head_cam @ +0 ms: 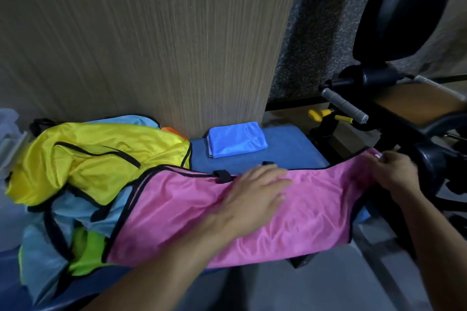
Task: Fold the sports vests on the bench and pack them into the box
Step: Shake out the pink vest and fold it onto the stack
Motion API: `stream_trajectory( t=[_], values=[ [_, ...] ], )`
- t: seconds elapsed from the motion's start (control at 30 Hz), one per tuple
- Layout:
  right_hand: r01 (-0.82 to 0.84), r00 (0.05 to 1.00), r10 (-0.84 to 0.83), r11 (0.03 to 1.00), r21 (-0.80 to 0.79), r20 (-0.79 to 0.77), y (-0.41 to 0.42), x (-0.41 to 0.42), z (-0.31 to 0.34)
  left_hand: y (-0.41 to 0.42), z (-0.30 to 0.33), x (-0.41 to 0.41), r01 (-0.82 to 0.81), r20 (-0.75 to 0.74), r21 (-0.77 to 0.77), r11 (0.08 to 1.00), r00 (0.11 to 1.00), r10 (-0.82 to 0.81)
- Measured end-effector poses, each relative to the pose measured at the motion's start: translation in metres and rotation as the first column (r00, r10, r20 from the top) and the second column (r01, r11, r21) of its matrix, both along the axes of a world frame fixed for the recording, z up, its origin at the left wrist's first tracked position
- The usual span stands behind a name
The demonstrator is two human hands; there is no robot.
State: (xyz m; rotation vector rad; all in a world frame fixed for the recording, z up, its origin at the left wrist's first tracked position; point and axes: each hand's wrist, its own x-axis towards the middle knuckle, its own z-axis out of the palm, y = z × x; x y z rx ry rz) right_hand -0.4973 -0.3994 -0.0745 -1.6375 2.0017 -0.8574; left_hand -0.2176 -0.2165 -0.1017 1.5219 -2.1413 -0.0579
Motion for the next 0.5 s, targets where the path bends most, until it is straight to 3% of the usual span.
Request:
stream_trajectory(
  t=[0.1,0.23,0.37,0.5],
  values=[
    [-0.059,0.995,0.061,0.998,0.030,-0.073,0.001,0.008,0.000,0.008,0.005,0.050,-0.219,0.001,-0.074,0.973,0.976,0.220],
    [-0.098,0.989,0.102,0.994,0.045,-0.111,0.007,0.024,0.001,0.022,0.010,0.112,-0.454,-0.028,0.019,0.891,0.891,0.454],
    [-0.113,0.985,0.117,0.993,0.041,-0.129,0.016,0.038,0.013,0.027,0.017,0.128,-0.416,0.244,0.225,0.881,0.899,0.363],
    [-0.121,0.979,0.124,0.992,0.025,-0.165,0.029,0.046,0.024,0.032,0.021,0.130,-0.326,0.261,0.133,0.936,0.923,0.284]
  ],
)
